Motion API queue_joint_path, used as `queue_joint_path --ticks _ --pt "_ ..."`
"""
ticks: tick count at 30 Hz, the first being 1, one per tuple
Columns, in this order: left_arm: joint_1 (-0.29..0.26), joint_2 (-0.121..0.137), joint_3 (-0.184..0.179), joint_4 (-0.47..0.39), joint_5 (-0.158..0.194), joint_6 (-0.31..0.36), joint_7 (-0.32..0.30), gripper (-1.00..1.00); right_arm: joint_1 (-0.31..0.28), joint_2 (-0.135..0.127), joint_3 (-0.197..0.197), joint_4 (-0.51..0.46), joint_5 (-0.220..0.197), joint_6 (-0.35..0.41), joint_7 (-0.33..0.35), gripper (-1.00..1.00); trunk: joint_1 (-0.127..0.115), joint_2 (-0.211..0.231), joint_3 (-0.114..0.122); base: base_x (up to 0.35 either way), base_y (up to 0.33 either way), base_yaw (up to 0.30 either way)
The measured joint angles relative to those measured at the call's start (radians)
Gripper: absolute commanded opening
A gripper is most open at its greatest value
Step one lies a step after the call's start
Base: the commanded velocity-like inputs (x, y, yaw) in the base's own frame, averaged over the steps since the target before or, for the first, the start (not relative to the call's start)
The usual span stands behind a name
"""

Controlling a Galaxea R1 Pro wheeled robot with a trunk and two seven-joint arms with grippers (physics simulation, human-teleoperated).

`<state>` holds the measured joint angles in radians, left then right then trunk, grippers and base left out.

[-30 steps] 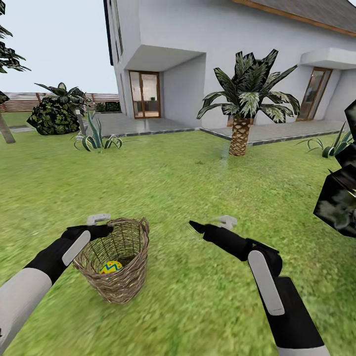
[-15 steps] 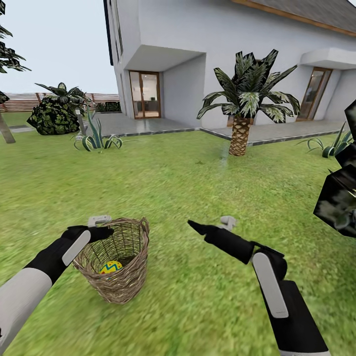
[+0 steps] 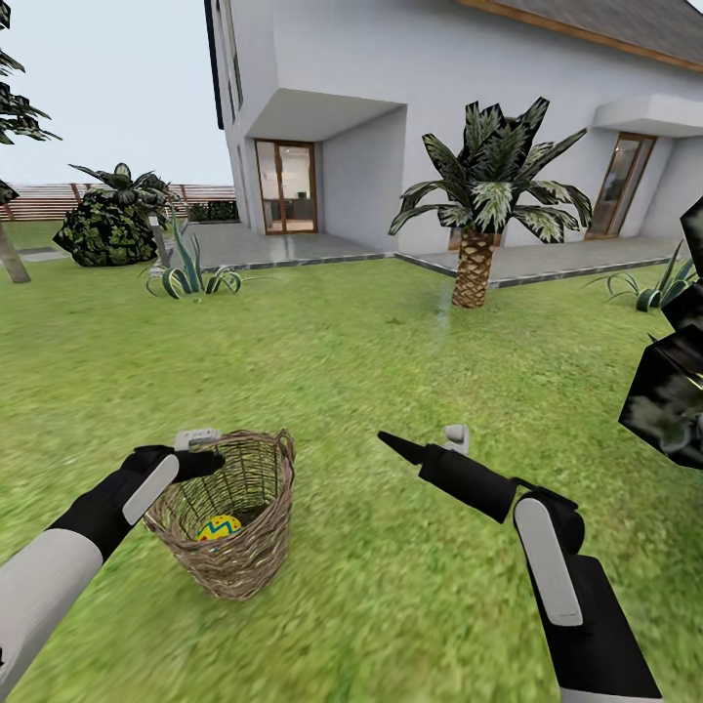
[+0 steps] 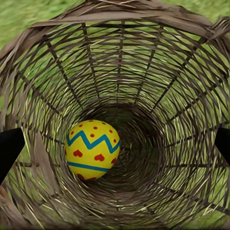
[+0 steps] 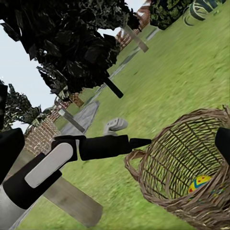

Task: Take the three Easter eggs out of the wicker basket on the lawn in the garden, then place them on the lawn next to a single tree (choose any tree) so that all three eggs are next to the same tree and none are left in the basket.

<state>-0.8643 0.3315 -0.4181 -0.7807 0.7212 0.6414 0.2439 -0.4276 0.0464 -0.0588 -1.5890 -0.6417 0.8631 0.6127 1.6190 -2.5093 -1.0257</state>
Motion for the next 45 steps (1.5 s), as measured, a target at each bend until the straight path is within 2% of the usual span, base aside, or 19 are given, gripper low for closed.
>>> queue_joint_path --ticks 20,30,45 --pt "0.0 0.0 0.0 -0.004 0.0 -0.007 0.0 1.0 0.002 -0.001 0.001 0.0 0.0 0.004 0.019 1.0 0.001 0.0 -0.008 0.0 0.0 0.0" --pt "0.0 0.0 0.001 -0.006 0.0 -0.01 0.001 1.0 0.002 -0.002 0.0 0.001 0.002 0.021 0.024 1.0 0.005 -0.003 -0.046 0.0 0.0 0.0" --pt "0.0 0.0 0.001 -0.006 0.0 -0.01 0.001 1.0 0.002 0.0 -0.001 0.002 0.0 0.025 0.024 1.0 0.005 -0.003 -0.046 0.048 0.026 0.0"
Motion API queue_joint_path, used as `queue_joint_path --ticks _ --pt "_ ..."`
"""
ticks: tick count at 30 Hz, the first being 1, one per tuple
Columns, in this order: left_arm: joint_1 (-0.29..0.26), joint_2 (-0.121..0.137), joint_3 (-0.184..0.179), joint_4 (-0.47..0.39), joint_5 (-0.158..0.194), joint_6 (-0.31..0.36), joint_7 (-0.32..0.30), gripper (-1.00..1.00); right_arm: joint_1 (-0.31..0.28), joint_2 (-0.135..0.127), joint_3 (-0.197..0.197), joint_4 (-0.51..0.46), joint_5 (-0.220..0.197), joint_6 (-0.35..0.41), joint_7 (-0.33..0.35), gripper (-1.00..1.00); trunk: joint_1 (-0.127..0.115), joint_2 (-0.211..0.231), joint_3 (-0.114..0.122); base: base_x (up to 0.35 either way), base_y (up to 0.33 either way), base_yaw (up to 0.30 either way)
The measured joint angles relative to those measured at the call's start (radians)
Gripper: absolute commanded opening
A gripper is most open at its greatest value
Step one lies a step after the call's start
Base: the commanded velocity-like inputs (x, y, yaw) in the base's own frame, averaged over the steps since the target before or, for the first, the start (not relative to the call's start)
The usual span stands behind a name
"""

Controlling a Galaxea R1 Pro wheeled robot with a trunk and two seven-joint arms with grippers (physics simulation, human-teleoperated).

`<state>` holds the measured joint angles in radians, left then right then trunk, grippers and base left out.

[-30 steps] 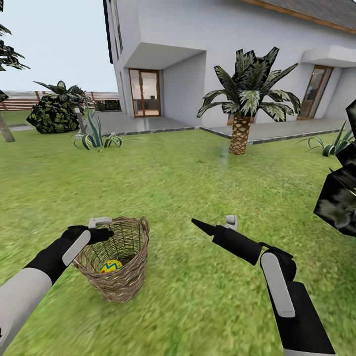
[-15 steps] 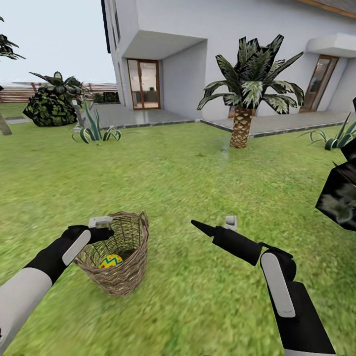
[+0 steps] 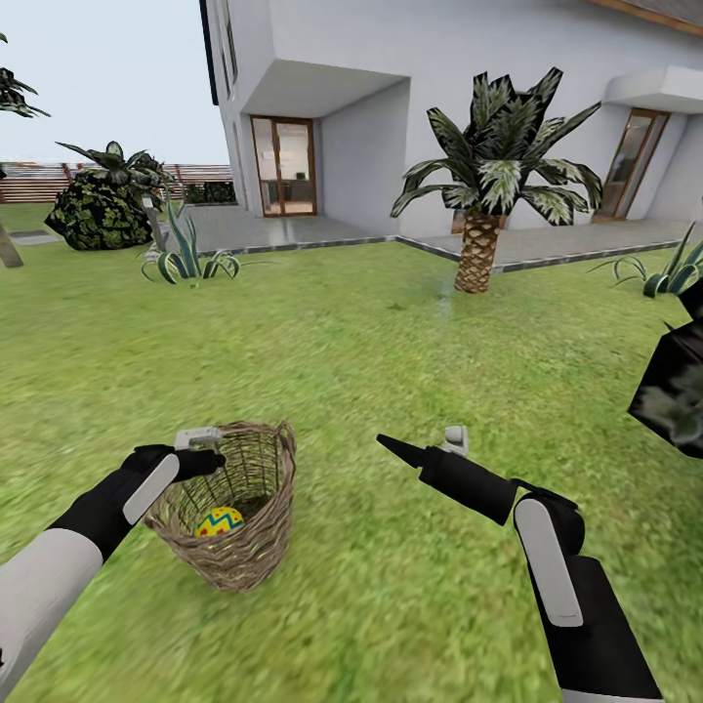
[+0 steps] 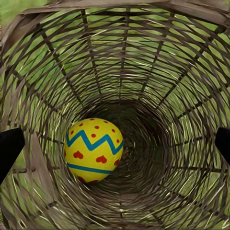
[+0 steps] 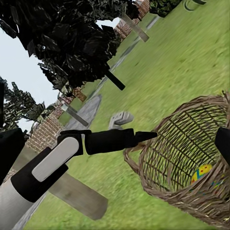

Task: Take the three Easter eggs out of the wicker basket on the lawn in the garden, then place them on the lawn next to a single tree (choose any tree) so that all three eggs are next to the same tree and none are left in the basket.

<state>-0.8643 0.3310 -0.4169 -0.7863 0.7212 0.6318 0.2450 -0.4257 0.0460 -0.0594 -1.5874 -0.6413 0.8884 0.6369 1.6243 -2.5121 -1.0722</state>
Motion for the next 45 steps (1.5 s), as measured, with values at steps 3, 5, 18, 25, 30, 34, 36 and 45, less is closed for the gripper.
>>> queue_joint_path --ticks 3,5,18,25,30,34,36,45 --pt "0.0 0.0 0.0 0.0 0.0 -0.001 0.0 1.0 0.0 -0.001 -0.001 0.0 0.0 0.0 0.0 1.0 0.0 0.0 0.0 0.026 0.013 0.0" --pt "0.0 0.0 0.0 -0.001 0.0 0.0 0.0 1.0 0.0 -0.001 -0.001 0.0 0.0 0.0 0.0 1.0 0.0 0.0 0.0 0.014 0.005 0.0" --pt "0.0 -0.001 -0.001 0.003 0.0 0.001 0.0 1.0 0.0 -0.001 -0.001 0.0 0.0 0.0 0.001 1.0 0.0 0.0 0.0 0.151 0.039 0.0" --pt "0.0 -0.001 -0.001 0.005 0.0 0.002 0.0 1.0 0.0 -0.001 -0.001 0.0 0.0 0.0 0.0 1.0 0.0 0.0 0.0 0.049 0.004 0.0" --pt "0.0 -0.001 0.0 0.004 0.0 0.002 0.0 1.0 0.0 -0.001 -0.001 0.0 0.0 0.001 0.0 1.0 0.0 0.0 0.0 0.009 0.001 0.0" --pt "0.0 -0.001 0.0 0.003 0.001 0.002 -0.001 1.0 0.0 -0.001 -0.001 0.0 0.0 0.002 0.0 1.0 0.0 0.0 0.0 0.002 0.0 0.0" --pt "0.0 -0.001 0.0 0.002 0.001 0.001 -0.001 1.0 0.0 -0.001 -0.001 0.0 0.0 0.002 0.0 1.0 0.0 0.0 0.0 0.0 0.0 0.0" --pt "0.0 -0.001 0.003 0.002 0.001 0.001 -0.001 1.0 0.0 -0.001 -0.001 0.0 0.001 0.002 0.0 1.0 0.001 0.0 -0.008 0.0 0.0 0.0"
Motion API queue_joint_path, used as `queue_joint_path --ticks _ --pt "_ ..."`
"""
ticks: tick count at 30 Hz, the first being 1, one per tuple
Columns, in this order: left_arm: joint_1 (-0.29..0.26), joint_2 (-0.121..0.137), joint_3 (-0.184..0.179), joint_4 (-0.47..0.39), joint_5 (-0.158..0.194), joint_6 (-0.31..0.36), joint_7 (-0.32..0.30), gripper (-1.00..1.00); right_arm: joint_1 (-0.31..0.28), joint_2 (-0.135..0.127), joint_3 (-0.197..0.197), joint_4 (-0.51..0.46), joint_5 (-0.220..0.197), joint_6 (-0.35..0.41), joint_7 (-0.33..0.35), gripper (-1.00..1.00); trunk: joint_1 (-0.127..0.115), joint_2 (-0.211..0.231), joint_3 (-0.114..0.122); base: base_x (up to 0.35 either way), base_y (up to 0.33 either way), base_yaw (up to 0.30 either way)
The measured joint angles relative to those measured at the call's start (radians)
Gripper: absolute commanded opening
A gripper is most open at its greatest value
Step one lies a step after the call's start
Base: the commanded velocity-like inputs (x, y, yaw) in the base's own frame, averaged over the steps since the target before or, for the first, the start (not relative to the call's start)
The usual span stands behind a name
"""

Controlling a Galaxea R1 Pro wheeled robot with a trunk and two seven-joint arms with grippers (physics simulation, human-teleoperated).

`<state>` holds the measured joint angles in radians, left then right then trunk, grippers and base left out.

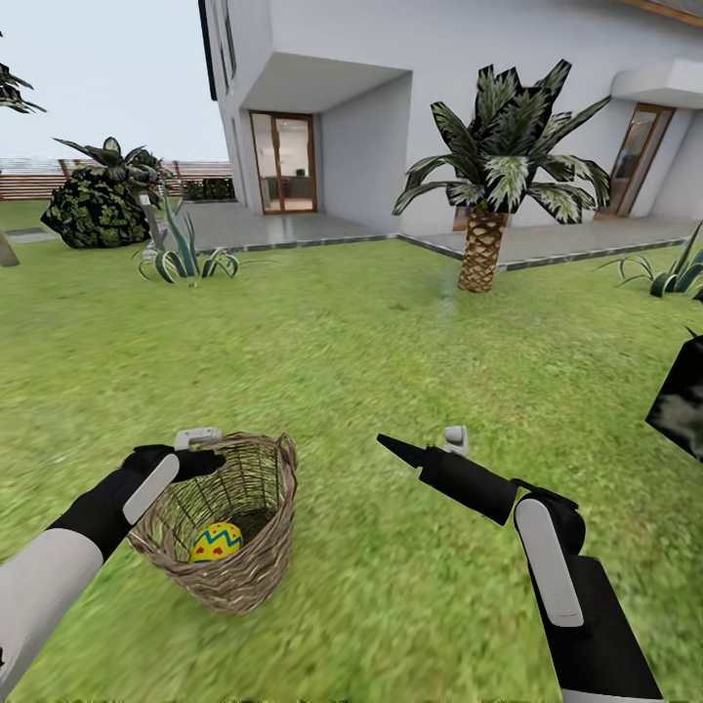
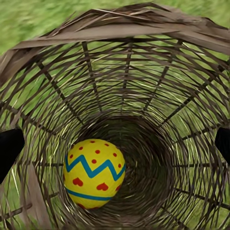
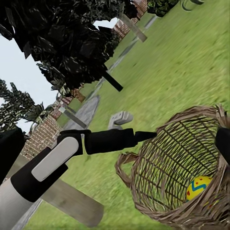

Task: Take the three Easter eggs out of the wicker basket on the lawn in the garden, then place them on the lawn next to a single tree (choose any tree) so that all three eggs are next to the same tree and none are left in the basket.

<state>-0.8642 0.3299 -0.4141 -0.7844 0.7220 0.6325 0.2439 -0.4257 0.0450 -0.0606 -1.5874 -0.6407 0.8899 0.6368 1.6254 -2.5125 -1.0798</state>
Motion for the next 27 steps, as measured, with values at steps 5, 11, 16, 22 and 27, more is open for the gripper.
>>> queue_joint_path --ticks 5,11,16,22,27 --pt "0.0 0.0 0.003 0.006 0.001 0.002 0.0 1.0 0.0 0.0 0.0 0.0 0.0 0.0 0.0 1.0 0.002 -0.001 -0.019 0.0 0.0 0.0" --pt "0.0 0.0 0.006 0.01 0.001 0.006 -0.001 1.0 0.0 0.001 0.0 0.0 0.0 0.0 0.0 1.0 0.005 -0.003 -0.043 0.0 0.0 0.0" --pt "0.0 0.001 0.007 0.011 0.001 0.009 -0.001 1.0 0.0 0.001 0.001 0.0 0.0 0.0 0.0 1.0 0.007 -0.004 -0.062 0.0 0.0 0.0" --pt "0.0 0.0 0.004 0.011 0.001 0.006 0.0 1.0 0.0 0.002 0.001 0.0 -0.001 0.0 0.0 1.0 0.01 -0.005 -0.085 0.0 0.0 0.0" --pt "0.0 0.0 0.0 0.012 0.0 0.0 0.003 1.0 0.0 0.002 0.002 0.0 0.0 0.0 0.0 1.0 0.012 -0.006 -0.104 0.0 0.0 0.0"
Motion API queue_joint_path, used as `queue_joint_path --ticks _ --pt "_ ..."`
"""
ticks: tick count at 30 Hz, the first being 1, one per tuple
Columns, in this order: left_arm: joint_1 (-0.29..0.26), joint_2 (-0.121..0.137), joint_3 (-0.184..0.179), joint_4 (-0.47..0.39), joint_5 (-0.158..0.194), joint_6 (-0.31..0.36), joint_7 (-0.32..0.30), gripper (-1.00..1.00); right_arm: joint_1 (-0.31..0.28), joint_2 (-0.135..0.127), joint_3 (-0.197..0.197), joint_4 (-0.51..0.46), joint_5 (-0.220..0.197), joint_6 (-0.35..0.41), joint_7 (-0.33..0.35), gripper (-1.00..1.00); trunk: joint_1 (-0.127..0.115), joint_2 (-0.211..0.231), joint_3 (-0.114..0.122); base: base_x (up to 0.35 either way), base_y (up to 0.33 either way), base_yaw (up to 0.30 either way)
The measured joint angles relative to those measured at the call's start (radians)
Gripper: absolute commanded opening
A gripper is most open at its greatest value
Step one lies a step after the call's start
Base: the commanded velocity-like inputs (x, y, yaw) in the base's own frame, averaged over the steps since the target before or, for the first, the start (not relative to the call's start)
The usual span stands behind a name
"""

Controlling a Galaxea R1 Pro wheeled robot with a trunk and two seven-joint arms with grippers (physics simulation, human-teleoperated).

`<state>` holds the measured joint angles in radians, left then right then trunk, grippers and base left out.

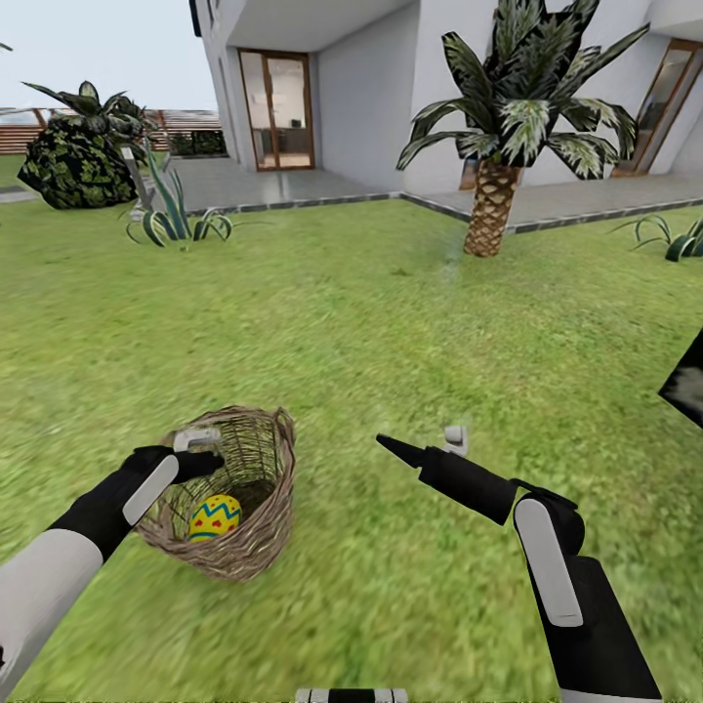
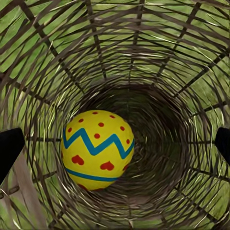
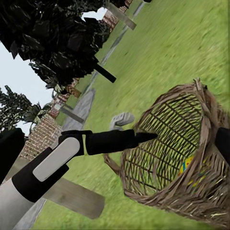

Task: Take the three Easter eggs out of the wicker basket on the lawn in the garden, then place them on the lawn next to a single tree (choose any tree) so that all three eggs are next to the same tree and none are left in the basket.

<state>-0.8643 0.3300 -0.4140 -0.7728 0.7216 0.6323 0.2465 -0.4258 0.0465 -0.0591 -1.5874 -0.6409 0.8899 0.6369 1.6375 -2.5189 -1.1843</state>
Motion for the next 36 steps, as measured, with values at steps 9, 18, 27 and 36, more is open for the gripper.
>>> queue_joint_path --ticks 9,18,27,36 --pt "0.0 0.0 -0.002 -0.001 0.0 -0.001 0.001 1.0 0.0 0.001 0.0 0.0 0.0 0.0 0.0 1.0 0.004 -0.002 -0.035 0.0 0.0 0.0" --pt "0.0 0.0 -0.003 -0.004 0.0 -0.002 0.002 1.0 0.0 0.002 0.001 0.0 -0.001 0.0 0.0 1.0 0.008 -0.004 -0.07 0.0 0.0 0.0" --pt "0.0 0.0 -0.003 -0.01 0.0 -0.003 0.003 1.0 0.0 0.002 0.002 0.0 -0.001 0.0 0.0 1.0 0.012 -0.006 -0.104 0.0 0.0 0.0" --pt "0.0 0.0 -0.003 -0.012 0.0 -0.003 0.004 1.0 0.0 0.002 0.002 0.0 -0.001 0.0 0.0 1.0 0.013 -0.007 -0.116 0.0 0.0 0.0"
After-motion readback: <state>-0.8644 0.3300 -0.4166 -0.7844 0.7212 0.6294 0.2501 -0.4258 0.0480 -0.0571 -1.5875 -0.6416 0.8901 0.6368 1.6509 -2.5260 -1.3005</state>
